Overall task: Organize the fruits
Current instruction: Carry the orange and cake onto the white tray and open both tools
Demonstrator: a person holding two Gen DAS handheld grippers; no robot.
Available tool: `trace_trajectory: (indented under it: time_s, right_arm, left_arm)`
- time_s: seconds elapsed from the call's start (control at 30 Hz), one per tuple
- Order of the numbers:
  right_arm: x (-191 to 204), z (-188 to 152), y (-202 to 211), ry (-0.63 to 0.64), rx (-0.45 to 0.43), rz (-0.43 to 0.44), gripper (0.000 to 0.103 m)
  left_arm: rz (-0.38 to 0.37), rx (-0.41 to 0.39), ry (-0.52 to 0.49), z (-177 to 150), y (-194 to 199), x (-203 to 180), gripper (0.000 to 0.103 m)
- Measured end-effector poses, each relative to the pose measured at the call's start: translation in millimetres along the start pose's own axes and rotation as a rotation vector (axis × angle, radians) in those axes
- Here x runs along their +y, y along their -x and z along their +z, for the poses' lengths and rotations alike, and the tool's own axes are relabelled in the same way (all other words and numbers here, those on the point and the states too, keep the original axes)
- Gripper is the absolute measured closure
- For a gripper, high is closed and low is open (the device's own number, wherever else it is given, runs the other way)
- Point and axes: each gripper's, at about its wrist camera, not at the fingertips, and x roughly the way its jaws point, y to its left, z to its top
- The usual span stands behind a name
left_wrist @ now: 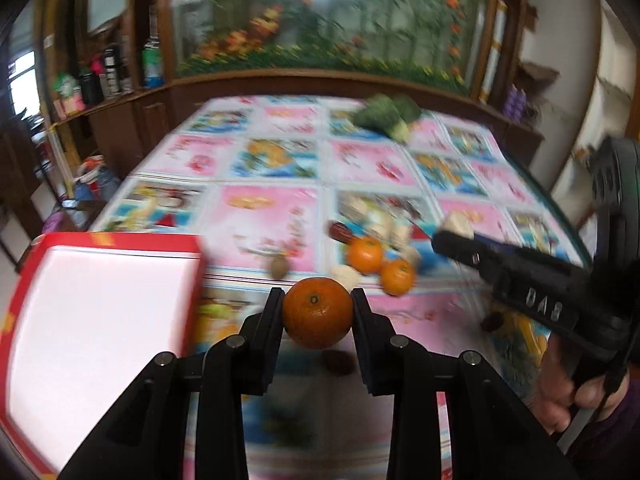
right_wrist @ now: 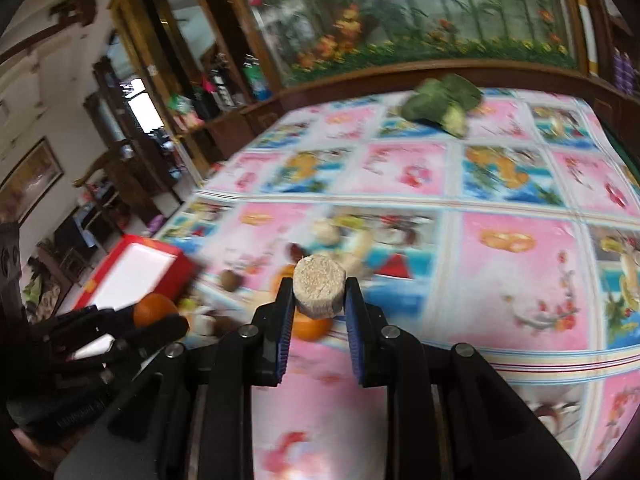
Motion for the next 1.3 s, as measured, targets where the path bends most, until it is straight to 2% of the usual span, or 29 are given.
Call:
trace_trajectory:
  time_s: [0.07, 0.2, 0.37, 0.5, 0.63, 0.93, 1.03, 1.07, 1.13, 1.27, 1.3]
  right_arm:
    - [28.2, -1.0, -3.4, 0.032, -0.010, 0.039, 0.076]
    - [81.9, -4.5, -15.8, 0.079, 0.013, 0.150, 0.076]
    - [157.8, -15.8, -39.4, 0.181, 0.075, 0.258, 0.076]
    - [200.7, -26.2, -53.3, 0.246, 0.123, 0.309, 0.076]
    - [230.3, -39.0, -78.0, 0.306, 0.214, 0.276, 0.076]
    - [255.1, -60.9, -102.4, 0.356, 0.361, 0.185, 0.076]
    - [256.7, -62.8, -104.2, 0.386, 0.363, 0.141, 0.075]
    - [256.8, -63.0, -103.5, 0.390, 0.367, 0.141, 0.075]
    - [251.8, -62.1, -98.4, 0.377, 0.380, 0.144, 0.067]
    - [228.5, -48.8, -68.1, 0.329, 0.280, 0.189, 0.066]
    - [219.4, -44.7, -57.2, 0.320, 0.245, 0.196, 0.062]
  left_arm:
    - [0.035, -0.028, 0.040, 0.7, 15.5, 21.7, 0.071]
    - [0.174, -0.074, 0.114, -5.3, 45.3, 78.8, 0.071]
    - [0.330, -0.045, 0.202, -24.2, 52.6, 143.5, 0.071]
    - [0.379, 0.005, 0.235, -41.4, 43.7, 168.4, 0.070]
    - [0.389, 0.052, 0.241, -54.3, 30.5, 179.2, 0.070]
    - [0.438, 0.103, 0.240, -71.9, 25.8, 194.7, 0.068]
    - [0.454, 0.105, 0.237, -71.4, 26.8, 193.3, 0.048]
    - [0.459, 0.104, 0.239, -71.6, 28.2, 192.9, 0.038]
    - [0.472, 0.086, 0.237, -69.7, 32.9, 190.6, 0.036]
    - [0.446, 0.035, 0.230, -61.3, 45.7, 176.1, 0.033]
    - [0.433, 0.027, 0.223, -58.1, 47.2, 171.4, 0.032]
